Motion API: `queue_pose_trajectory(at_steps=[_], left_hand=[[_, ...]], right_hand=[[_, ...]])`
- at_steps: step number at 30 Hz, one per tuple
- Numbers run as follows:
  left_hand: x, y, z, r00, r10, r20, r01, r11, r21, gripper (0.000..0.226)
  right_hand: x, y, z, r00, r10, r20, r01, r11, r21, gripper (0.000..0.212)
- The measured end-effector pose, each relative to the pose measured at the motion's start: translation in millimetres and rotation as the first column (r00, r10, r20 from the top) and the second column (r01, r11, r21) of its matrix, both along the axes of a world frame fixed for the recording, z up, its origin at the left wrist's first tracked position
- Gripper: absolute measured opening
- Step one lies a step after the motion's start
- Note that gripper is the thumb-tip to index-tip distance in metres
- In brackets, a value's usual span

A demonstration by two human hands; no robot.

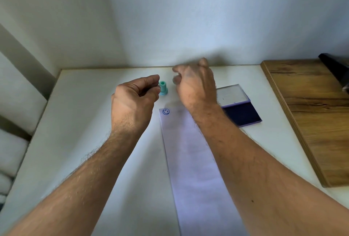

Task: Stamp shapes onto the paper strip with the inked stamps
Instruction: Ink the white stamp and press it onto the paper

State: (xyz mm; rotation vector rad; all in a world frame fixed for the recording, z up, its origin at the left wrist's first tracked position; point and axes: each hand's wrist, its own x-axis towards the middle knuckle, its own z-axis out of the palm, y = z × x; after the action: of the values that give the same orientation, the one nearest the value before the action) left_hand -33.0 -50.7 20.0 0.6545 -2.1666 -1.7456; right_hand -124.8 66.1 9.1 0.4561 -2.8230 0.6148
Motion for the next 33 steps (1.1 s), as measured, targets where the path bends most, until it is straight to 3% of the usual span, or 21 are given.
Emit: queue_pose_trajectory(at_steps=[2,4,8,12,17,33], left_hand=[[1,0,2,1.0,0.011,-0.019,-0.011,1.0,-0.002,0.026],[2,2,3,1.0,0.017,-0.023,-0.018,0.999,-0.032,0.025],[5,5,7,0.998,-0.062,-0.017,0.061,0.998,-0.029,0.035],[8,8,9,0.99,-0.13,-0.061,0.131,0.991,0.006,0.041],[8,9,12,0.982,-0.159,-0.099,0.162,0.987,0.021,0.034],[13,20,13,0.938,-0.339,-0.074,0.342,0.939,0.037,0.033]], right_hand=[[7,3,10,0.996,-0.091,0.004,0.089,0.964,-0.249,0.027],[16,5,18,0.981,-0.15,0.126,0.193,0.85,-0.491,0.024],[38,7,25,0.945,-0.019,0.325,0.261,0.641,-0.721,0.016],[52,7,25,0.867,0.044,0.496,0.4,0.53,-0.748,0.02],[56,15,31,0.788,0.125,0.603,0.466,0.52,-0.716,0.021],[76,47,26,0.62,0.276,0.734,0.682,0.273,-0.679,0.02]])
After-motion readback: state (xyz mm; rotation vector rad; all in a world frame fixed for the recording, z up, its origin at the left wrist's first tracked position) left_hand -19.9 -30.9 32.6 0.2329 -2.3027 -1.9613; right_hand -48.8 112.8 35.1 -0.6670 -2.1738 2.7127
